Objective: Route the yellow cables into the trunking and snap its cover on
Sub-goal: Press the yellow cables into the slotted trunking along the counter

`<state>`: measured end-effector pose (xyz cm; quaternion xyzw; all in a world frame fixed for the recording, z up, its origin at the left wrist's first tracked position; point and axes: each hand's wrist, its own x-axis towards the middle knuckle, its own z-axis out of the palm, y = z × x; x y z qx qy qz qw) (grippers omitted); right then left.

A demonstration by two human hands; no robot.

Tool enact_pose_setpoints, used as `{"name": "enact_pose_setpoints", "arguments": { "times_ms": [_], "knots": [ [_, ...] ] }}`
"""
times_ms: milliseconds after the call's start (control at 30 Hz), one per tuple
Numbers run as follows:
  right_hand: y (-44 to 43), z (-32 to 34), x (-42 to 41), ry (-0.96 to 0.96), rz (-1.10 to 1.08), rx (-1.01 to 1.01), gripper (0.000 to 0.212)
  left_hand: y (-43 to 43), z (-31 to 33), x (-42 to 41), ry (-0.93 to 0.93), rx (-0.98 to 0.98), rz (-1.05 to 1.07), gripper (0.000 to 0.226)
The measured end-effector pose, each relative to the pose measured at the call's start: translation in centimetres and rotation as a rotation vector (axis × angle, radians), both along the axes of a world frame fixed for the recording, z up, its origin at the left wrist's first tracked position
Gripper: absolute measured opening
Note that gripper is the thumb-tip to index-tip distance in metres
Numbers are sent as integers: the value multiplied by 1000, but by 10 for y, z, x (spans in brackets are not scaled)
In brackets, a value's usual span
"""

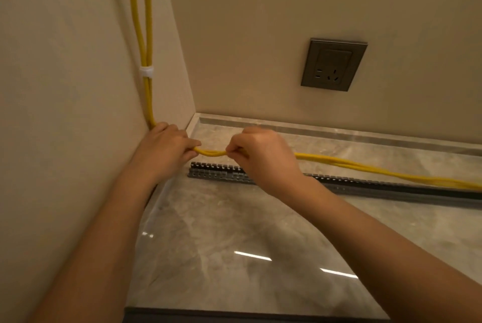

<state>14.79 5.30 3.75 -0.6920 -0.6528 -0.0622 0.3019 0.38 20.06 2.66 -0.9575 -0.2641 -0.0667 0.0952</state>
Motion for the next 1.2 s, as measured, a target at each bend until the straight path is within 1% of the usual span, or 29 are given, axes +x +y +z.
{"name": "enact_pose_setpoints", "arguments": {
  "times_ms": [100,167,233,367,400,533,600,700,767,800,867,933,1000,1033,1100,1200],
  "knots": [
    [-1,-30,6,73,41,-35,8,-5,-7,-6,96,128,-3,29],
    [0,-45,8,107,56,-34,12,-5,-13,-9,122,216,-15,25],
    [1,-54,9,113,71,-49,16,-6,-20,-12,141,244,11,27],
    [-1,-63,13,42,104,-51,21,-13,-24,-14,174,188,58,54],
    [-1,-65,14,2,109,-50,23,-15,-25,-15,179,174,56,56],
    [0,-71,18,-162,81,-38,36,-19,-33,-15,163,185,56,48],
    [0,-73,18,-141,73,-37,38,-19,-36,-16,137,194,56,45],
    [2,-73,17,-68,74,-54,30,-19,-37,-13,118,236,64,30],
    [2,-71,16,-33,82,-68,24,-24,-32,-10,158,198,124,34],
    [1,-70,15,-27,87,-80,25,-25,-32,-8,168,192,152,39],
    [-4,-70,16,-45,97,-109,31,-24,-33,-4,186,227,157,47],
    [-9,-70,20,-77,104,-151,39,-23,-33,0,221,232,180,50],
    [-15,-70,25,-104,103,-174,43,-20,-33,-1,211,203,190,53],
    [-18,-70,29,-120,78,-188,45,-19,-34,-2,185,189,196,59],
    [-26,-69,37,-159,-26,-251,50,-17,-34,-4,142,167,196,71],
    [-35,-70,48,-154,-111,-272,53,-17,-34,-3,127,150,188,63]
  ]
}}
